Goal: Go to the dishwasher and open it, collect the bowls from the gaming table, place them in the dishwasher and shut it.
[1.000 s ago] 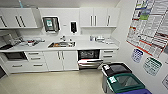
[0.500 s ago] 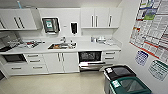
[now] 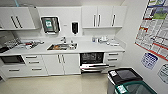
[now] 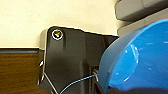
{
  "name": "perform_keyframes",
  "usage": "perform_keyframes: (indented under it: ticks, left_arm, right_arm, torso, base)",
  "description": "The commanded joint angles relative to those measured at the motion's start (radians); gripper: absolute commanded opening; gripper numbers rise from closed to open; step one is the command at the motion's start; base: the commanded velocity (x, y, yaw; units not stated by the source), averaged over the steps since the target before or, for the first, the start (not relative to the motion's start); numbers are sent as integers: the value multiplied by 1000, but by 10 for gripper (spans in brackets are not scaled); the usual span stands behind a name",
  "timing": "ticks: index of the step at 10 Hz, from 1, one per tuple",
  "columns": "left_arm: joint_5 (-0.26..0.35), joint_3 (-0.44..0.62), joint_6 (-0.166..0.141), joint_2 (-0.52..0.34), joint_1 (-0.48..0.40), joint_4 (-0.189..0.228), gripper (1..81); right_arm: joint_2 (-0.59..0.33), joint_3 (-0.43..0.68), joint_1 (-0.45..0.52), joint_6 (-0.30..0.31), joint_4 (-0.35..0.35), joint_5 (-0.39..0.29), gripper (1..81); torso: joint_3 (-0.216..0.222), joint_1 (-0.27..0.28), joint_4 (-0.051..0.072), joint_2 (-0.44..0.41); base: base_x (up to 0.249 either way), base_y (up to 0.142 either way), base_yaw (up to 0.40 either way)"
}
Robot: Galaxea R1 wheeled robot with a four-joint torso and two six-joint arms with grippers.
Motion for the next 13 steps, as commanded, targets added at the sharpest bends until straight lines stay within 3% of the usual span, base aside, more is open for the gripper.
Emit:
perform_keyframes:
  ticks: [1, 8, 13]
  left_arm:
    - [14, 20, 0, -20, -34, 2, 10]
    - [14, 19, 0, -17, -34, 0, 10]
    - [14, 19, 0, -17, -36, 0, 10]
  right_arm:
    - [-27, -12, 30, -2, -6, -50, 10]
    - [-27, -13, 30, -2, -6, -50, 10]
    - [-27, -13, 29, -2, -6, -48, 10]
  torso:
    - [0, 0, 0, 0]
    - [0, -2, 0, -1]
    - [0, -2, 0, -1]
  base:
    - [160, 74, 0]
    - [160, 72, 0]
    - [164, 0, 0]
